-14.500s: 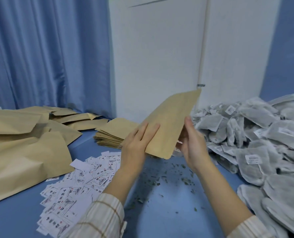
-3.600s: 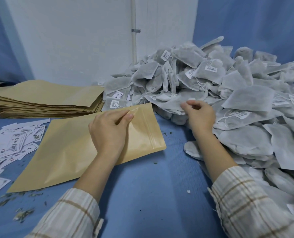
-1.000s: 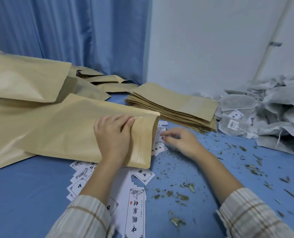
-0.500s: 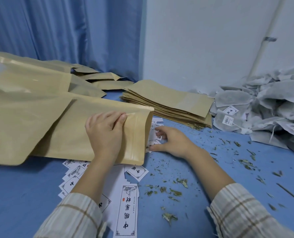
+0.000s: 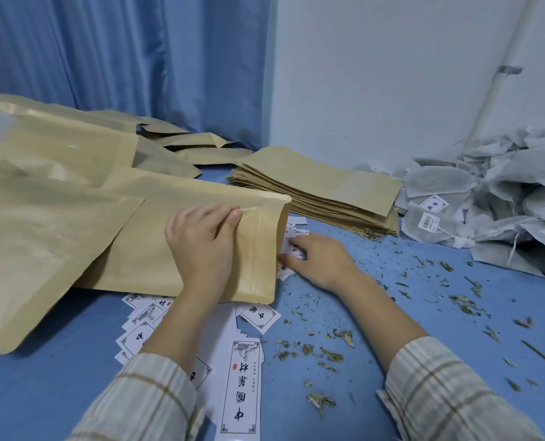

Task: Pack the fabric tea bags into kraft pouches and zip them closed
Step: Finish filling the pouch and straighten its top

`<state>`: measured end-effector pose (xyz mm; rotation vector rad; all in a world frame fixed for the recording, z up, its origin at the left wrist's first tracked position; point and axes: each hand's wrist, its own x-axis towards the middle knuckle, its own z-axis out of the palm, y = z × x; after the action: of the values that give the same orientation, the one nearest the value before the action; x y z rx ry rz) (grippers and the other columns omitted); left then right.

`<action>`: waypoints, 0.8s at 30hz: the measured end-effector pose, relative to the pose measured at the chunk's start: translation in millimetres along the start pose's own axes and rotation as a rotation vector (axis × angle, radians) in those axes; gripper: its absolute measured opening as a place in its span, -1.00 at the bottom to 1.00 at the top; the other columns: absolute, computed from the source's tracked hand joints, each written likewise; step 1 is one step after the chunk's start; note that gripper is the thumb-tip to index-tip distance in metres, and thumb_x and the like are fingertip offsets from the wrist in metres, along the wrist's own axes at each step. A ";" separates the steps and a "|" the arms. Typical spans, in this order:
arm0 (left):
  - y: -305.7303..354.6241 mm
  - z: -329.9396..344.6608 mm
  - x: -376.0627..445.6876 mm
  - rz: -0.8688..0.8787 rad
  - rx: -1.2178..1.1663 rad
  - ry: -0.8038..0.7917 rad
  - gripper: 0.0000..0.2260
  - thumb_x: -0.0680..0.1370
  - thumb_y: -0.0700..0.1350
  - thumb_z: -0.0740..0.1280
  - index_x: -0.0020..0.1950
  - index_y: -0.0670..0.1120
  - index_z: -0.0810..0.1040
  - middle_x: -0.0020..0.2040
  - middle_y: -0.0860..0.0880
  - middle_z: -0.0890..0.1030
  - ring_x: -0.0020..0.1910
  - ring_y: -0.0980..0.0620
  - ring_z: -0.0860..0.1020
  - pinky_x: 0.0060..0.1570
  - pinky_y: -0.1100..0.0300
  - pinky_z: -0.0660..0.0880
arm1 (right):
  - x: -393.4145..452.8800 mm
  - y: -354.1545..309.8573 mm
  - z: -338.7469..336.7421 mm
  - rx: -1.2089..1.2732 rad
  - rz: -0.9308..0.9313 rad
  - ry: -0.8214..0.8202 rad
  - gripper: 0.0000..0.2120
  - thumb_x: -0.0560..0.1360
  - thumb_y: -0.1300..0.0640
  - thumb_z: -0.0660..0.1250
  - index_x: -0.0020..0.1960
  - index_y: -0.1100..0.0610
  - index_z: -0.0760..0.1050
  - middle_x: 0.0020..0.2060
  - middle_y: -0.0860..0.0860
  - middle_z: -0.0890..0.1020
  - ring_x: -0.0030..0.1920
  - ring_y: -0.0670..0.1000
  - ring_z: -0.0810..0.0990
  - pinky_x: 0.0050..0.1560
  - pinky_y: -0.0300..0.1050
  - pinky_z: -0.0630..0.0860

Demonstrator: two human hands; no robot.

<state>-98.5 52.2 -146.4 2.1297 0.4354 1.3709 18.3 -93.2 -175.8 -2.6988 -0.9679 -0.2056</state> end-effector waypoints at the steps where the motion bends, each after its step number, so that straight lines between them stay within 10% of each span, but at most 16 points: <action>1: 0.2 0.3 0.1 -0.001 0.001 0.002 -0.88 0.51 -0.12 0.38 -0.05 -0.09 0.69 -0.07 -0.03 0.67 0.02 -0.11 0.50 0.19 0.02 0.24 | 0.5 -0.3 -0.6 0.000 0.016 0.029 -0.57 0.49 -0.29 0.13 0.11 0.01 0.50 0.02 0.03 0.55 0.12 0.07 0.45 0.02 -0.04 0.36; 12: 0.5 -1.6 -1.4 -0.008 -0.012 -0.002 -0.88 0.52 -0.09 0.37 -0.04 -0.07 0.69 -0.06 -0.01 0.67 0.04 -0.09 0.49 0.22 0.04 0.22 | -1.0 4.7 -0.6 -0.274 -0.043 0.200 -0.69 0.64 0.08 0.03 -0.01 0.21 0.48 -0.10 0.10 0.53 -0.05 0.11 0.50 -0.23 -0.14 0.29; 18: 0.0 -0.6 -1.1 0.010 -0.011 0.008 -0.88 0.51 -0.09 0.37 -0.05 -0.07 0.69 -0.06 -0.02 0.67 0.02 -0.10 0.50 0.18 0.01 0.23 | -6.8 13.9 -18.2 0.849 0.492 0.561 -0.84 0.50 0.14 0.22 -0.21 0.12 0.51 -0.34 -0.05 0.57 -0.34 -0.08 0.52 -0.35 -0.23 0.45; 21: 0.0 -0.2 0.1 0.009 -0.004 0.005 -0.87 0.52 -0.09 0.37 -0.04 -0.08 0.69 -0.05 -0.03 0.67 0.03 -0.12 0.50 0.19 -0.01 0.24 | -14.6 18.8 -32.6 1.619 0.532 0.461 -0.87 0.52 0.27 0.21 -0.16 0.24 0.50 -0.36 0.09 0.63 -0.40 -0.04 0.55 -0.37 -0.24 0.54; 24: 1.3 -0.6 0.1 0.001 -0.014 0.010 -0.87 0.52 -0.08 0.36 -0.03 -0.07 0.69 -0.05 -0.02 0.67 0.03 -0.10 0.50 0.19 0.00 0.24 | -19.9 19.0 -36.6 1.709 0.395 0.242 -0.88 0.51 0.30 0.22 -0.14 0.30 0.50 -0.41 0.09 0.64 -0.45 -0.06 0.54 -0.44 -0.28 0.51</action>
<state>-99.0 51.5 -145.4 2.1125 0.4270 1.3823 13.6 -130.1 -149.1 -1.1464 -0.1903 0.2738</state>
